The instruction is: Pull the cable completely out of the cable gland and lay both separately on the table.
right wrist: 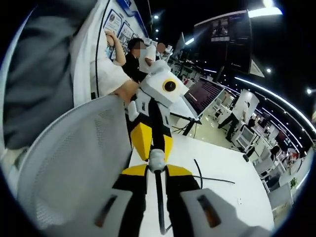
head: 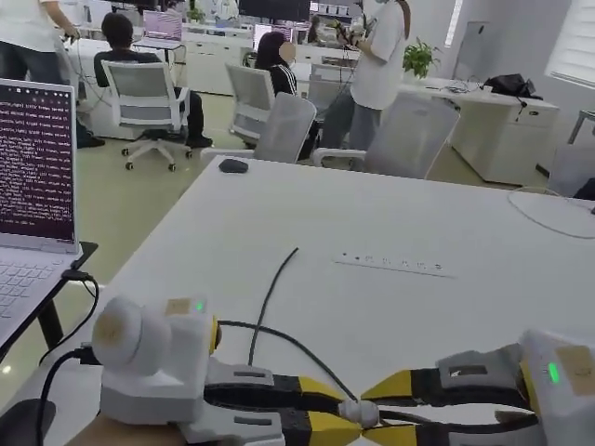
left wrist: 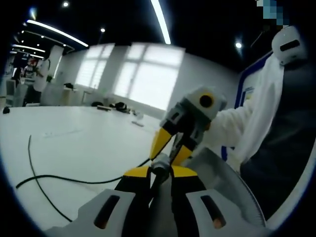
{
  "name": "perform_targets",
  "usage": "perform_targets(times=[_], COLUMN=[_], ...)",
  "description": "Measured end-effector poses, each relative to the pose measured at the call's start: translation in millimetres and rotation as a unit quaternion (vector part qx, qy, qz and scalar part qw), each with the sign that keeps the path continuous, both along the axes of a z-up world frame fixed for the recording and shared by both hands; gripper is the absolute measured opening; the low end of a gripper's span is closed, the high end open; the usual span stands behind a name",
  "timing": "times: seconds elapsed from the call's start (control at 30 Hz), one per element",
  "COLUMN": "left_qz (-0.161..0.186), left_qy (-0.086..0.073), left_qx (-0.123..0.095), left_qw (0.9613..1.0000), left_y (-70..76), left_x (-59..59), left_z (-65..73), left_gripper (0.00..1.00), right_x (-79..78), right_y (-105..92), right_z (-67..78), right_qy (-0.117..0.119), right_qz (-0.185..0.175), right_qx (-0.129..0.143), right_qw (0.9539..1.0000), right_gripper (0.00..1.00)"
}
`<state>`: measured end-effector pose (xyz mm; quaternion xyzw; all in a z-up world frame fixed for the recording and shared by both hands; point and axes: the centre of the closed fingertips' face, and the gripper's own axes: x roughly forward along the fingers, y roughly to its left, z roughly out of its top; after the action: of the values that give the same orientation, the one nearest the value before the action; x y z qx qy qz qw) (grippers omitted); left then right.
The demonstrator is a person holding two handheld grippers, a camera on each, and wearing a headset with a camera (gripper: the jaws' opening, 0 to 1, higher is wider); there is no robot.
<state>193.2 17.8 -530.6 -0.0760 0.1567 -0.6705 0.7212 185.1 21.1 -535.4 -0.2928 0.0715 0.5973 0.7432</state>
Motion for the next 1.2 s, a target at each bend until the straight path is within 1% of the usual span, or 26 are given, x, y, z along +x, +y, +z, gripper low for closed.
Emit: perform_targets(times=[0.03, 0.07, 0.1, 0.13, 0.17, 0.2, 0.23, 0.27, 0.3, 0.33, 0.37, 0.4, 0.47, 0.53, 0.63, 0.67, 0.73, 0.83, 0.87, 0.9, 0.97, 1.0, 1.03, 1.1, 1.13, 1.2], left_qz=[-0.005, -0.005, -0.006, -0.006, -0.003, -0.003, -0.003, -0.008, -0.008, -0.012, -0.016, -0.021, -0.021, -0.027, -0.033, -0.032, -0.032, -0.032, -0.032, -0.032, -0.031, -0.031, -0.031, -0.031, -0.029, -0.028], left_qy=[-0.004, -0.018, -0.046, -0.054, -0.058, -0.061, -0.070, -0.087, -0.095, -0.112, -0.127, -0.136, -0.143, -0.154, -0.164, -0.164, -0.166, -0.174, -0.176, -0.175, -0.175, -0.174, -0.169, -0.149, -0.139, -0.123], left_qx=[-0.003, -0.008, -0.023, -0.030, -0.042, -0.047, -0.056, -0.066, -0.068, -0.067, -0.067, -0.069, -0.074, -0.073, -0.067, -0.066, -0.067, -0.066, -0.065, -0.067, -0.067, -0.064, -0.059, -0.054, -0.053, -0.047], left_qw=[1.0000, 0.9998, 0.9986, 0.9980, 0.9974, 0.9970, 0.9960, 0.9939, 0.9931, 0.9914, 0.9895, 0.9880, 0.9867, 0.9850, 0.9837, 0.9837, 0.9834, 0.9820, 0.9818, 0.9817, 0.9818, 0.9821, 0.9834, 0.9869, 0.9885, 0.9908], left_y=[0.8, 2.2, 3.4, 4.6, 6.7, 8.0, 8.7, 9.2, 9.6, 9.9, 9.8, 9.5, 9.5, 8.8, 7.3, 7.1, 7.2, 6.1, 6.1, 6.7, 6.8, 7.0, 7.2, 7.6, 7.6, 7.5], left_x=[-2.4, -3.2, -3.0, -4.0, -4.0, -4.2, -4.2, -5.2, -5.7, -6.3, -7.4, -10.0, -10.7, -12.8, -15.5, -14.9, -14.3, -14.8, -14.4, -14.1, -13.8, -13.6, -13.2, -12.5, -11.5, -10.8], left_z=[1.5, 4.3, 11.3, 15.2, 22.0, 25.9, 31.2, 38.0, 40.7, 43.6, 45.5, 48.3, 51.4, 51.6, 49.8, 49.4, 49.7, 50.4, 50.4, 51.2, 51.6, 51.2, 50.5, 49.7, 49.0, 46.0], left_gripper=[0.16, 0.16, 0.15, 0.15, 0.15, 0.15, 0.15, 0.15, 0.15, 0.15, 0.15, 0.15, 0.15, 0.15, 0.15, 0.15, 0.15, 0.15, 0.15, 0.15, 0.15, 0.15, 0.15, 0.15, 0.15, 0.15], right_x=[-3.2, -3.1, -2.7, -3.3, -4.2, -2.4, -3.0, -4.6, -5.4, -6.4, -7.4, -7.3, -5.9, -6.8, -10.0, -11.8, -13.0, -14.6, -14.7, -15.1, -14.6, -14.7, -14.8, -14.2, -13.7, -13.4], right_y=[1.6, 1.9, 1.4, 0.8, -0.2, -1.4, -2.1, -1.8, -1.2, 0.4, 1.5, 1.0, 0.1, 1.1, 3.1, 3.3, 5.8, 7.4, 8.0, 8.0, 8.6, 8.9, 9.0, 8.3, 8.0, 8.3], right_z=[1.8, 7.3, 13.2, 15.7, 18.5, 19.2, 20.5, 21.9, 24.9, 31.2, 34.5, 37.3, 40.0, 45.4, 57.1, 55.1, 53.2, 52.6, 52.6, 53.7, 54.3, 53.8, 53.1, 52.4, 52.0, 49.8], right_qy=[0.023, 0.048, 0.076, 0.097, 0.131, 0.145, 0.172, 0.193, 0.206, 0.219, 0.235, 0.257, 0.285, 0.299, 0.318, 0.325, 0.321, 0.327, 0.326, 0.320, 0.325, 0.326, 0.325, 0.325, 0.327, 0.327], right_qz=[0.002, -0.007, -0.014, -0.014, -0.017, -0.024, -0.027, -0.027, -0.025, -0.020, -0.020, -0.020, -0.022, -0.016, -0.008, -0.006, -0.008, -0.007, -0.007, -0.006, -0.009, -0.009, -0.010, -0.010, -0.012, -0.016], right_qx=[0.017, 0.043, 0.069, 0.085, 0.107, 0.118, 0.133, 0.143, 0.157, 0.181, 0.194, 0.208, 0.223, 0.241, 0.271, 0.263, 0.256, 0.253, 0.253, 0.255, 0.252, 0.250, 0.248, 0.248, 0.249, 0.247], right_qw=[0.9996, 0.9979, 0.9946, 0.9916, 0.9854, 0.9821, 0.9758, 0.9703, 0.9657, 0.9585, 0.9524, 0.9435, 0.9318, 0.9230, 0.9086, 0.9085, 0.9119, 0.9105, 0.9110, 0.9127, 0.9114, 0.9119, 0.9126, 0.9126, 0.9116, 0.9120], right_gripper=[0.12, 0.12, 0.12, 0.12, 0.15, 0.19, 0.24, 0.25, 0.23, 0.22, 0.21, 0.21, 0.21, 0.20, 0.15, 0.13, 0.12, 0.12, 0.12, 0.12, 0.12, 0.11, 0.11, 0.11, 0.10, 0.10])
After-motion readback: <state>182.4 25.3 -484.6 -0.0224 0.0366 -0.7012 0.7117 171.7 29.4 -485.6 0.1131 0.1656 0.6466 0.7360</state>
